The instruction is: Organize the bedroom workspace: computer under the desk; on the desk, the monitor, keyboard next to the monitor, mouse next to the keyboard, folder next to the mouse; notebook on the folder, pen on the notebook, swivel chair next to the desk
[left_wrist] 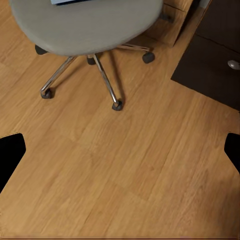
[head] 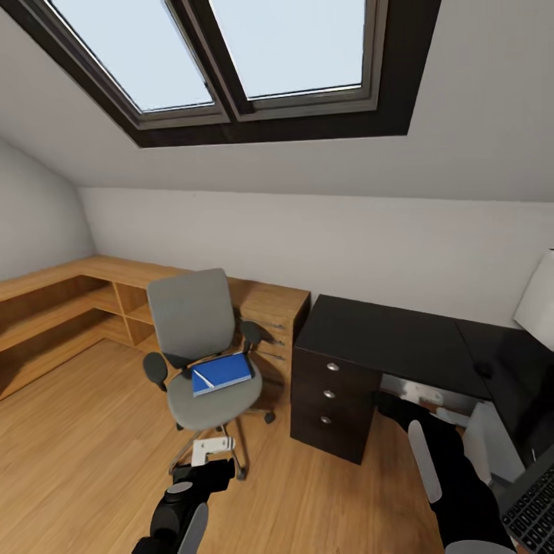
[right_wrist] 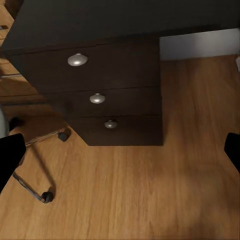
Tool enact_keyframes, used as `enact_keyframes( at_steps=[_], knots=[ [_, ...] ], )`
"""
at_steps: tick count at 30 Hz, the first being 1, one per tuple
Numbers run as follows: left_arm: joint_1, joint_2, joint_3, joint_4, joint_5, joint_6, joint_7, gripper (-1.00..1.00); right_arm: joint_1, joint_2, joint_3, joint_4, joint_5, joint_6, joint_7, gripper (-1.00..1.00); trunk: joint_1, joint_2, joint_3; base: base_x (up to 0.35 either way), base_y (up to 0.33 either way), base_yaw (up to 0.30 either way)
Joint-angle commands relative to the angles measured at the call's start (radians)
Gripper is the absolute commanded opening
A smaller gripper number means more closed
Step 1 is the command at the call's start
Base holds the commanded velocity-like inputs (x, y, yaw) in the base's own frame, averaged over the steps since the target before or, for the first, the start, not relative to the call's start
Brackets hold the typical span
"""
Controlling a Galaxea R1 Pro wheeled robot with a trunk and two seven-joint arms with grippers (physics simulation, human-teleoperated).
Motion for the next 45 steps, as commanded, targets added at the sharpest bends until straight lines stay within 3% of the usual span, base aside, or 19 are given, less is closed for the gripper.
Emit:
enact_keyframes(
  at_steps=[1, 25, 26, 30, 45],
  knots=[
    [-0.001, 0.0, -0.002, 0.002, 0.011, 0.002, 0.01, 1.0, -0.001, 0.001, -0.001, -0.001, -0.011, 0.005, -0.007, 1.0, 0.0, -0.001, -0.001, 0.091, 0.0, -0.003],
    [-0.001, -0.003, -0.005, 0.023, 0.012, 0.002, 0.011, 1.0, 0.001, 0.003, 0.0, -0.001, -0.011, 0.009, -0.008, 1.0, 0.0, -0.001, -0.001, 0.249, 0.0, 0.0],
    [-0.002, -0.003, -0.022, 0.017, 0.011, -0.043, 0.009, 1.0, 0.005, 0.006, 0.003, -0.003, -0.008, 0.008, -0.008, 1.0, 0.0, -0.001, -0.001, 0.012, 0.0, -0.054],
    [-0.002, -0.003, -0.028, 0.0, 0.011, -0.068, 0.008, 1.0, 0.007, 0.007, 0.003, -0.005, -0.011, 0.009, -0.008, 1.0, 0.0, -0.001, -0.001, 0.004, 0.0, -0.031],
    [-0.002, -0.003, -0.034, -0.017, 0.011, -0.07, 0.008, 1.0, 0.007, 0.005, 0.002, -0.007, -0.01, 0.009, -0.008, 1.0, 0.0, -0.001, -0.001, 0.056, 0.0, -0.234]
  ],
)
